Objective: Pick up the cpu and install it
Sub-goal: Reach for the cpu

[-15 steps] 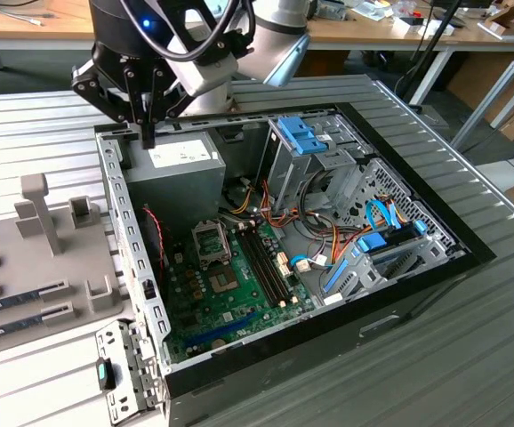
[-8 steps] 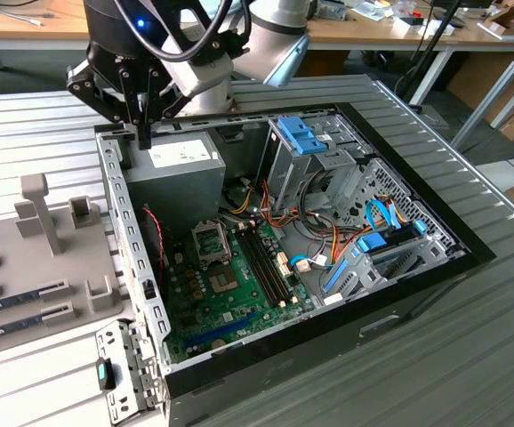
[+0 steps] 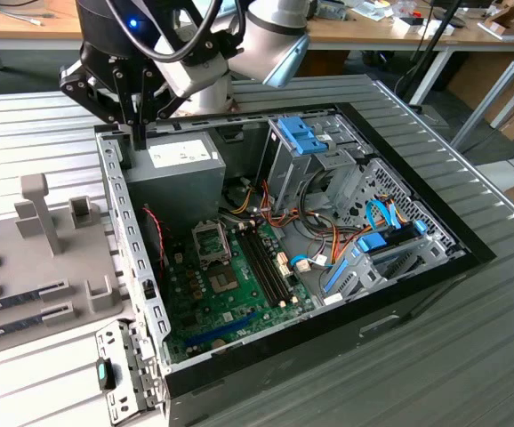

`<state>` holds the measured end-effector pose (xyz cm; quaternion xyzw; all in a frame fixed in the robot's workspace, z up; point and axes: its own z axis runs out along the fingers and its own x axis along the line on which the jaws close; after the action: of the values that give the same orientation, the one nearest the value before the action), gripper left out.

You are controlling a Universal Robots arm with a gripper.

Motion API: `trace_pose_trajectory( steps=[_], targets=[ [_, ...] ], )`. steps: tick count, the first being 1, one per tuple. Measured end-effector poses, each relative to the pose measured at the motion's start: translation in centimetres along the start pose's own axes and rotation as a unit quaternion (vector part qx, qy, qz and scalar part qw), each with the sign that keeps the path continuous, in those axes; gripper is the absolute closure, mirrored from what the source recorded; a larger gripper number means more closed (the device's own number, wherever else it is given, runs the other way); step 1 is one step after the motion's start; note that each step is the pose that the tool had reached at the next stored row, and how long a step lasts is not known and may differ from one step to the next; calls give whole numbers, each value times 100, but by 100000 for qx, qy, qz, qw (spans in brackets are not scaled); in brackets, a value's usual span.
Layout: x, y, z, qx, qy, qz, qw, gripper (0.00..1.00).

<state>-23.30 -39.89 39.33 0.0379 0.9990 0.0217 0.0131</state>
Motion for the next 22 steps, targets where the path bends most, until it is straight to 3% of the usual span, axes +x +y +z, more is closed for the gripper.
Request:
trace_pose_trajectory(
  steps=[22],
  targets=[
    [136, -10, -4, -1, -2, 1, 100000, 89]
  ],
)
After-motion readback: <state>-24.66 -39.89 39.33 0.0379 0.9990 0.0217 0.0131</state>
